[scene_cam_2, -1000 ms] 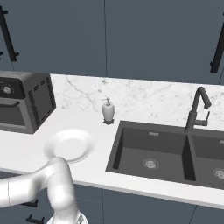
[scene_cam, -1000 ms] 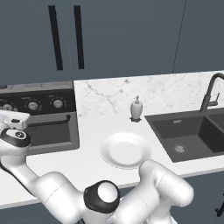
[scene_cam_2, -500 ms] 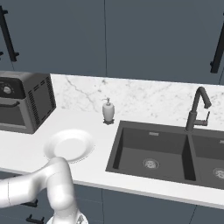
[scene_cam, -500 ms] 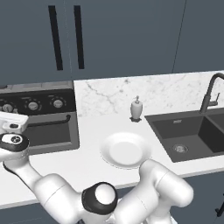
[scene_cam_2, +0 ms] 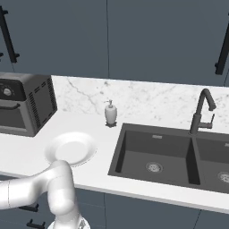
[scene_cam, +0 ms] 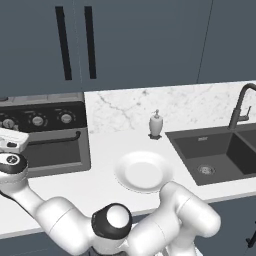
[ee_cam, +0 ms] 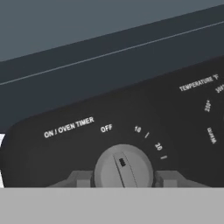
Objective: Pick up the kebab skewer and baguette bread, and place them inside the toaster oven. Close the toaster oven door and start by setting the timer.
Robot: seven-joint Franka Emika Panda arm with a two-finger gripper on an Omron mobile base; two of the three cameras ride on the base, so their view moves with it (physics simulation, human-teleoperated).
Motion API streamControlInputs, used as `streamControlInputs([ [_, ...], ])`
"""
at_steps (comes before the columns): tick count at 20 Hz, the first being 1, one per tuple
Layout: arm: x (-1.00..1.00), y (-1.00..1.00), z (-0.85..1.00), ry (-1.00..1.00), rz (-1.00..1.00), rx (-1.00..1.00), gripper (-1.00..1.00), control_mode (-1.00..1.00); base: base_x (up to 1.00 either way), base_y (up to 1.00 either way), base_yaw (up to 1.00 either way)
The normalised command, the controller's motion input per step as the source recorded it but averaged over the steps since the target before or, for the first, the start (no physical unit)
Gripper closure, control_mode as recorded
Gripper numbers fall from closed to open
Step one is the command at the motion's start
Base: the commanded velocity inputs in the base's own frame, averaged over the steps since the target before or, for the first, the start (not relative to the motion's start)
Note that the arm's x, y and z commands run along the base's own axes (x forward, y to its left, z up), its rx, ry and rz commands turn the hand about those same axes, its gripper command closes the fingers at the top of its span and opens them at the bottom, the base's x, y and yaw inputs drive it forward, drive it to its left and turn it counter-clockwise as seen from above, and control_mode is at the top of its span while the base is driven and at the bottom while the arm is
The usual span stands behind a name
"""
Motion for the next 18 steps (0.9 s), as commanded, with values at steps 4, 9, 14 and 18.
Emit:
streamControlInputs([
  [4,-0.25,0.01,0.49,-0.04,-0.13,0.27,1.0,-1.0,0.0,0.0,0.0],
  [9,-0.19,0.0,0.48,-0.05,-0.15,0.29,1.0,-1.0,0.0,0.0,0.0],
  [14,-0.02,0.01,0.46,0.0,-0.23,0.34,1.0,-1.0,0.0,0.0,0.0],
  [18,0.0,0.04,0.42,0.0,-0.27,0.37,1.0,-1.0,0.0,0.0,0.0],
])
